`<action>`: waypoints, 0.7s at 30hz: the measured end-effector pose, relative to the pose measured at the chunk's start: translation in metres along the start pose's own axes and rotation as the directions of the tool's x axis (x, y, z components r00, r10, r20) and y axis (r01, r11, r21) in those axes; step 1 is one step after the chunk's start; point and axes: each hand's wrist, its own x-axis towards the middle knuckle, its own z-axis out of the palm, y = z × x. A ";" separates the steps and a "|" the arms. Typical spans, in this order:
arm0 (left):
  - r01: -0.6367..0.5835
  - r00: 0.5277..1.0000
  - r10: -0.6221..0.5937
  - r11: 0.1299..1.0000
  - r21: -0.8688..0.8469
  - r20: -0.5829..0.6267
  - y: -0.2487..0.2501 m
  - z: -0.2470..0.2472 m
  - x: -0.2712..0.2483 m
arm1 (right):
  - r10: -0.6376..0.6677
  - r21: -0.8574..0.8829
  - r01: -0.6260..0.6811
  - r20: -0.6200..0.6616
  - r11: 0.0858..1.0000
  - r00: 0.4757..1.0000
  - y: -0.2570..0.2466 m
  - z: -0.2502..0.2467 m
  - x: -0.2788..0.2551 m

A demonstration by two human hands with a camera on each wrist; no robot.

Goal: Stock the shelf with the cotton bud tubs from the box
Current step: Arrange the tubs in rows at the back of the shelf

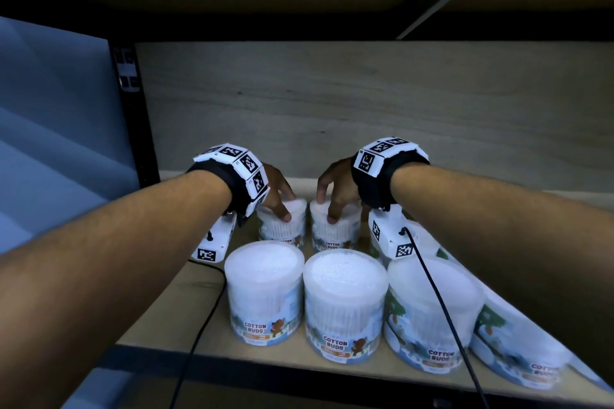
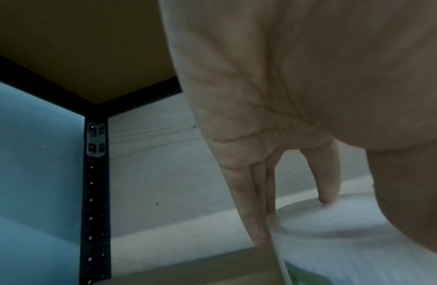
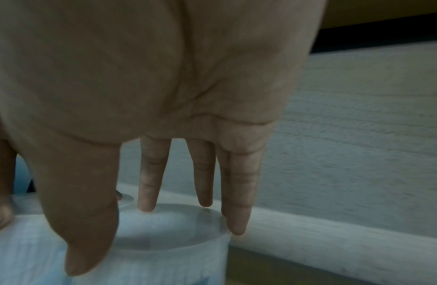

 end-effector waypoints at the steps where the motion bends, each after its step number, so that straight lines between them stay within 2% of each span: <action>1: -0.002 1.000 0.002 1.000 0.001 0.002 -0.001 0.000 0.002 | 0.002 -0.002 -0.002 -0.004 1.000 1.000 0.000 0.000 0.000; 6: -0.039 0.999 0.039 0.999 -0.014 -0.002 -0.007 0.004 0.008 | 0.011 -0.026 -0.011 -0.011 1.000 1.000 0.000 0.001 0.003; 14: -0.089 0.996 0.089 0.996 -0.014 -0.011 -0.008 0.003 0.010 | 0.026 0.058 -0.026 -0.003 0.998 1.000 0.006 0.001 0.008; 21: -0.081 0.997 0.081 0.997 0.003 -0.007 -0.006 0.000 0.009 | 0.023 0.033 -0.023 -0.007 0.999 1.000 0.006 0.003 0.013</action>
